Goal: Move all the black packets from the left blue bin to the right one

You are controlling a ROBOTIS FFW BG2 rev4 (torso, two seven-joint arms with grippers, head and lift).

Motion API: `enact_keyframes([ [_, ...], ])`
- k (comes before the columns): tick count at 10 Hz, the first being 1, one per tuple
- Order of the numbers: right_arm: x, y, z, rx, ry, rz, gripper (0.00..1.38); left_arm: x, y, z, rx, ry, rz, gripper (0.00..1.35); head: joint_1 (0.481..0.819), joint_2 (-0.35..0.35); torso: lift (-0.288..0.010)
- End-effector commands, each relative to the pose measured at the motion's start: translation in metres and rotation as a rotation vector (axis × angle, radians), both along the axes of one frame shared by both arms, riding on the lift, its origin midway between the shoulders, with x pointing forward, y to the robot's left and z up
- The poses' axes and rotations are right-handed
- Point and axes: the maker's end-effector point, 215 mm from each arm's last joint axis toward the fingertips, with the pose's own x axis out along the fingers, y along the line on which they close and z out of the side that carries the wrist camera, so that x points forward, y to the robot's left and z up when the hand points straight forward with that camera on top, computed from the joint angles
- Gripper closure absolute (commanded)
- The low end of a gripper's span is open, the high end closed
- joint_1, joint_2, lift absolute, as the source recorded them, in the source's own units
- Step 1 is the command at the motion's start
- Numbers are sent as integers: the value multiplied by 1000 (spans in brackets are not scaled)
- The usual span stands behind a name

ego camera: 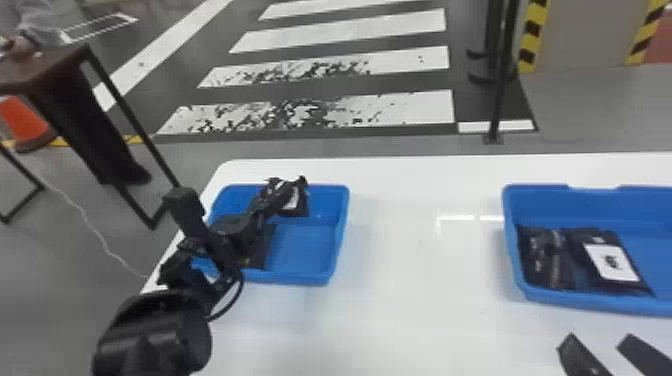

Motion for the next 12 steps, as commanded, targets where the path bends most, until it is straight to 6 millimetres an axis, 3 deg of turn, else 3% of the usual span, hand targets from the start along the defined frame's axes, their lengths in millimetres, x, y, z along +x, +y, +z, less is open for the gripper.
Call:
enact_keyframes([
  [1, 4, 2, 4, 5, -15, 10, 193, -13, -52, 17, -110, -30, -96, 1207, 695, 232, -140],
  [3, 11, 12, 13, 25, -34, 55, 193, -32, -96, 34, -211, -50, -186, 1207, 695, 152, -140],
  [6, 24, 31, 35, 83, -72, 121, 193, -55, -157, 47, -311, -48, -308, 1207, 695, 91, -140],
  [9, 24, 77, 72, 181, -104, 233, 193, -71, -206, 56, -335, -44, -397, 1207, 695, 53, -140],
  [12, 17, 115, 87, 253, -103, 321, 193, -83, -248, 64, -352, -36, -482, 1207, 695, 55, -140],
])
